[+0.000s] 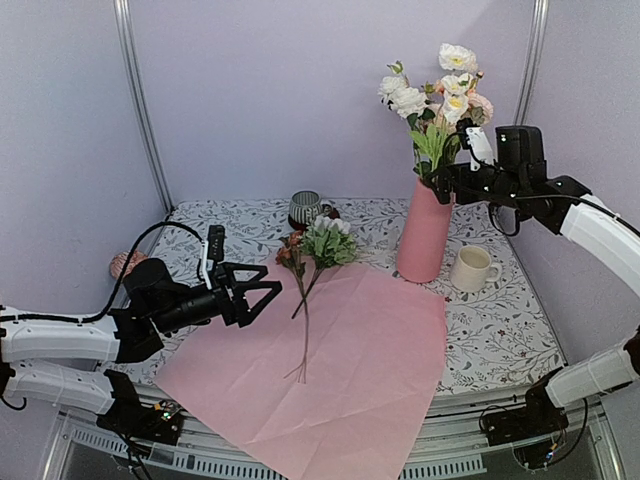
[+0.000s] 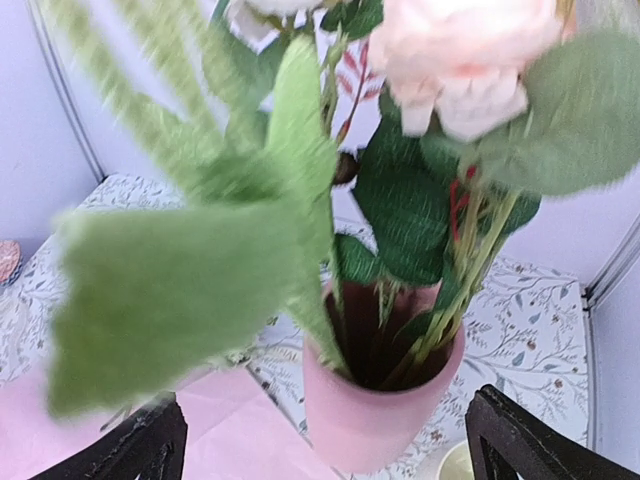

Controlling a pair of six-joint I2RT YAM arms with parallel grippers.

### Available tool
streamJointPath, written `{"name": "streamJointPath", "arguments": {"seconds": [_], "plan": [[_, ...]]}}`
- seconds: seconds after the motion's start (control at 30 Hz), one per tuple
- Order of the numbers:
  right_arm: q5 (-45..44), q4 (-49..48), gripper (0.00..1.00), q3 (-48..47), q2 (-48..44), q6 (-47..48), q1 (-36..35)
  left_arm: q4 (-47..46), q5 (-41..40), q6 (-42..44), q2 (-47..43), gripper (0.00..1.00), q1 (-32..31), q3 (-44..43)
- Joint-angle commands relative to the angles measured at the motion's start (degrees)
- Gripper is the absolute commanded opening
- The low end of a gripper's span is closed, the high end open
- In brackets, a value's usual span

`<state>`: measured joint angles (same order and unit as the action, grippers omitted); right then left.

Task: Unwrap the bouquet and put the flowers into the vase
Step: Place the fake flower in the vase.

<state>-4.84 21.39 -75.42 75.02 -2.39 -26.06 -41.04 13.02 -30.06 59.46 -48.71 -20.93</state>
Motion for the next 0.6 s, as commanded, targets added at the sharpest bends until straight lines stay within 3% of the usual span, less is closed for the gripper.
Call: {"name": "streamJointPath", "arguments": {"seconds": [0.0,0.2,0.57], "plan": [[3.6,-2.9,0.99,4.3,-4.1,-1.0,0.4,0.2,-0.2,-0.1,0.4,0.98,-0.7,-1.5],[5.0,-6.3,0.99,10.1,-7.7,-2.1,0.4,1.4,-1.2,-0.2,0.3,0.98,-0.7,-1.7],[16.1,-19.1,0.99,23.3,-16.0,-3.9,0.4,6.3,-7.5,0.0,0.9,0.98,-0.7,-2.6]]}}
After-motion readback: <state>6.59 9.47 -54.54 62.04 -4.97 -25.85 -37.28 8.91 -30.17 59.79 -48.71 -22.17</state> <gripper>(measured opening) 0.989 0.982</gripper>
